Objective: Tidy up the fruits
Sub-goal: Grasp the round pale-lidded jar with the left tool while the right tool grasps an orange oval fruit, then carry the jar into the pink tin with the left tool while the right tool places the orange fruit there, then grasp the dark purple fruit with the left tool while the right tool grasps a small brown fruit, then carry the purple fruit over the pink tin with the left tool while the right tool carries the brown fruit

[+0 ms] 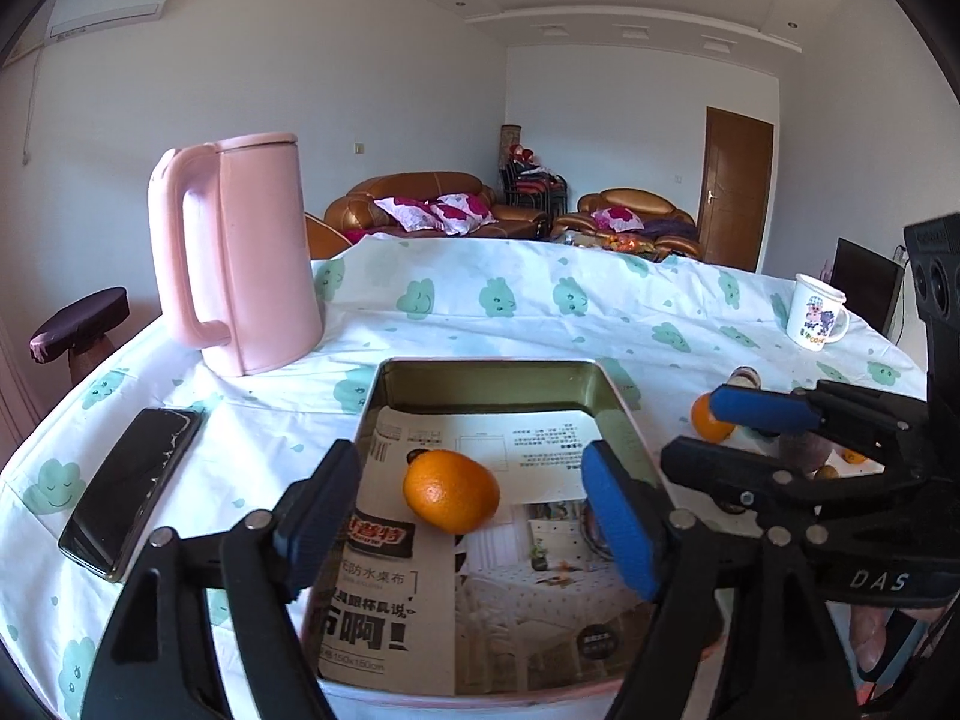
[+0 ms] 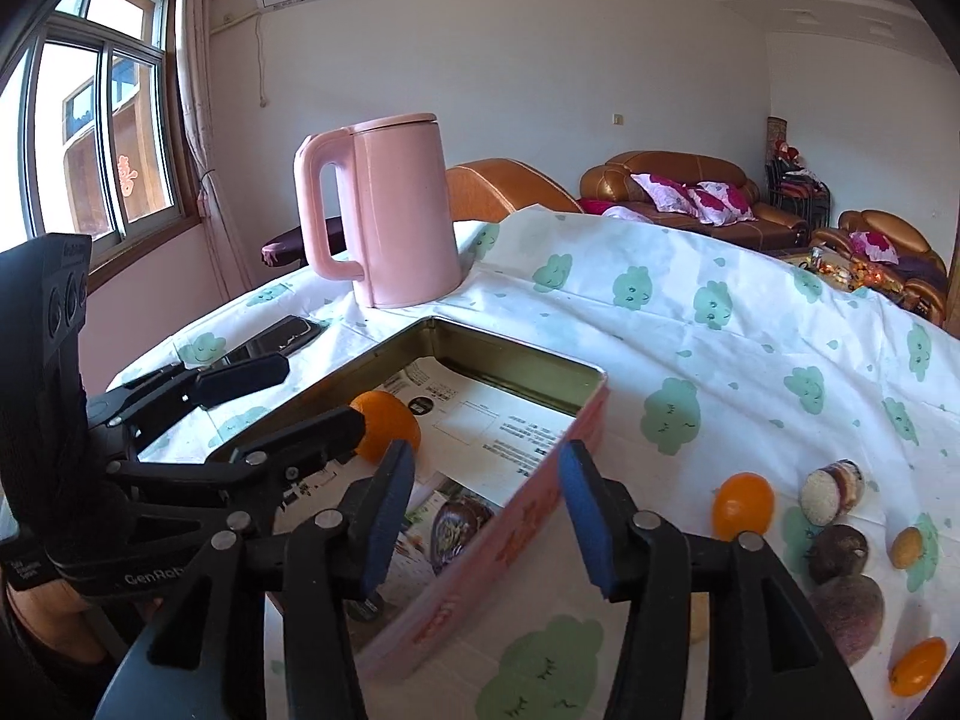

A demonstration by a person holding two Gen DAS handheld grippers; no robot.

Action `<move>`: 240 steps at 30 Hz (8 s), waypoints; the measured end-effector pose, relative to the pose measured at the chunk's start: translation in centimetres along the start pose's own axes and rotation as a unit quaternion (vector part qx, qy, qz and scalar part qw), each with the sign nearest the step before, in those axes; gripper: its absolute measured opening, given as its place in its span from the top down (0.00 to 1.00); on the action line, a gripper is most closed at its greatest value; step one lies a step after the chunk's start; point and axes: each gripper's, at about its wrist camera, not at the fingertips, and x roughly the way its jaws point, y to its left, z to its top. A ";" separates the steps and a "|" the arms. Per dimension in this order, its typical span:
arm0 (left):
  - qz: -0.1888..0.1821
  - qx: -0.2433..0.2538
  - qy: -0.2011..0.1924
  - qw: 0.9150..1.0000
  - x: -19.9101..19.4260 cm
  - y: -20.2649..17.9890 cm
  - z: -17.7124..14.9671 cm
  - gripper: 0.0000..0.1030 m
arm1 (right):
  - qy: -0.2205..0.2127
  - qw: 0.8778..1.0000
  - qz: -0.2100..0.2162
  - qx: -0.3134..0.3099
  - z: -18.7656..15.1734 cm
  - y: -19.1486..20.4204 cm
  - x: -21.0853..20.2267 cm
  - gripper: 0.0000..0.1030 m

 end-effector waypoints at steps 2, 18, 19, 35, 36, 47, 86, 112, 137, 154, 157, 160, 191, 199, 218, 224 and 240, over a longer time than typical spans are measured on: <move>-0.016 0.007 -0.008 1.000 -0.4 -1.3 0.2 0.15 | -0.008 0.999 -0.031 -0.002 -1.2 -1.8 -2.1 0.39; -0.113 0.098 0.058 0.987 3.0 -14.3 -0.3 0.19 | 0.039 0.971 -0.206 0.116 -7.5 -16.1 -8.1 0.36; -0.116 0.101 0.066 0.986 3.4 -14.7 -0.3 0.20 | 0.044 0.971 -0.199 0.124 -7.7 -16.4 -8.0 0.36; -0.156 0.075 0.184 0.968 7.9 -15.3 -1.0 0.56 | 0.109 0.969 -0.161 0.155 -8.6 -17.8 -6.0 0.59; -0.161 0.075 0.184 0.967 7.9 -15.3 -1.0 0.64 | 0.105 0.970 -0.159 0.153 -8.6 -17.7 -6.1 0.59; -0.171 0.084 0.146 0.971 6.3 -15.6 -1.3 0.65 | 0.041 0.978 -0.143 0.143 -8.4 -16.9 -8.2 0.59; -0.121 0.079 -0.014 0.989 1.0 -14.9 -0.9 0.65 | -0.072 0.983 -0.147 0.080 -8.6 -14.3 -11.6 0.59; -0.111 0.105 -0.082 0.985 -2.2 -15.7 -1.2 0.65 | -0.133 0.979 -0.152 0.044 -9.0 -12.6 -13.5 0.59; 0.006 -0.027 -0.033 0.999 -2.0 0.3 -0.8 0.65 | -0.066 0.997 0.033 -0.037 -0.3 0.1 -4.2 0.59; 0.018 -0.052 0.006 0.998 -0.5 3.3 -2.1 0.65 | 0.018 0.995 0.060 -0.081 -0.5 5.9 2.4 0.58; 0.022 -0.051 0.007 0.998 -0.5 3.4 -2.1 0.64 | 0.034 0.994 0.056 -0.082 -0.5 6.1 3.0 0.58; 0.023 -0.052 0.004 0.998 -0.5 3.4 -2.2 0.63 | 0.039 0.994 0.054 -0.081 -0.6 6.1 3.0 0.58; -0.072 0.034 -0.034 0.996 -1.6 -8.2 0.8 0.12 | 0.126 0.985 -0.082 0.089 -7.3 -11.2 -3.3 0.66; -0.115 0.043 -0.014 0.992 0.1 -11.5 1.8 0.12 | 0.091 0.985 -0.105 0.103 -7.3 -12.6 -6.0 0.73; -0.204 0.075 0.135 0.967 8.0 -21.4 0.8 0.28 | 0.069 0.966 -0.185 0.169 -6.7 -19.5 -6.9 0.73; -0.223 0.062 0.171 0.958 9.3 -21.4 0.4 0.49 | 0.075 0.967 -0.179 0.165 -6.7 -19.5 -6.6 0.73; -0.208 0.065 0.104 0.970 6.9 -20.8 1.0 0.49 | 0.014 0.977 -0.159 0.139 -6.3 -18.2 -8.5 0.73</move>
